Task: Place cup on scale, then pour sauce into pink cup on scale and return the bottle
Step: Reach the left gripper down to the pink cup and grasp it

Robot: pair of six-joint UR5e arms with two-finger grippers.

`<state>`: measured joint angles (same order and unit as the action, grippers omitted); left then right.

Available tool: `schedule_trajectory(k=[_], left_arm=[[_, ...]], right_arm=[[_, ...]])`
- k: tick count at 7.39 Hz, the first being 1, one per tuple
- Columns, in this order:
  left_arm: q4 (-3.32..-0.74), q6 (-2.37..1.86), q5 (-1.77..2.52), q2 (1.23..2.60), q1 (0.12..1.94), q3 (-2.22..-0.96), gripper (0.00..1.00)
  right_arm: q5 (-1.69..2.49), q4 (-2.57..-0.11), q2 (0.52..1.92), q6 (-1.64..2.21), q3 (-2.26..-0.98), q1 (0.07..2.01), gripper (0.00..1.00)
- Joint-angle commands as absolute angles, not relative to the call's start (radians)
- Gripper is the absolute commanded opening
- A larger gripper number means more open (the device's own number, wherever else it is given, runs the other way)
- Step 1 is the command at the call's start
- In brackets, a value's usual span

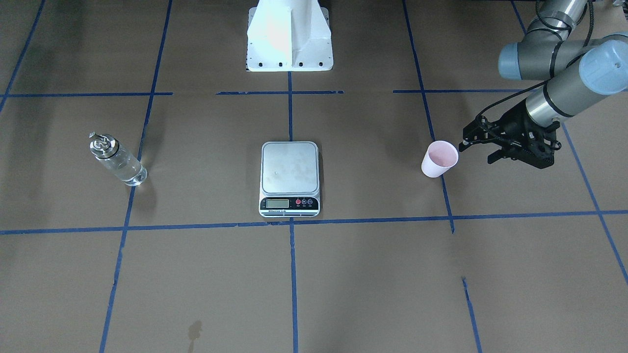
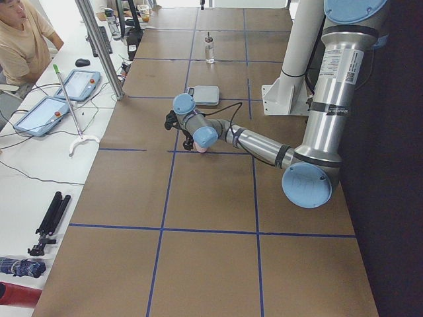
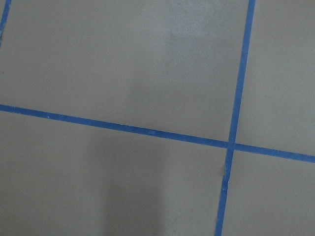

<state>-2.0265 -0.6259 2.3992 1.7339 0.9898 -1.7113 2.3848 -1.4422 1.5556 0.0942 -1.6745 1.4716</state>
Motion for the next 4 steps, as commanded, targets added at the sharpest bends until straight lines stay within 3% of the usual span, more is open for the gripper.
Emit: schedule_trajectory(k=[1, 4], left_arm=[[-2.025, -0.63, 2.396, 1.733, 0.968, -1.695, 0.78], [-2.026, -0.634, 2.364, 1.746, 0.936, -1.668, 0.78]], right_arm=[[2.385, -1.442, 1.555, 0.094, -1.675, 1.47, 1.0], [2.384, -1.442, 1.555, 0.094, -1.672, 1.47, 1.0]])
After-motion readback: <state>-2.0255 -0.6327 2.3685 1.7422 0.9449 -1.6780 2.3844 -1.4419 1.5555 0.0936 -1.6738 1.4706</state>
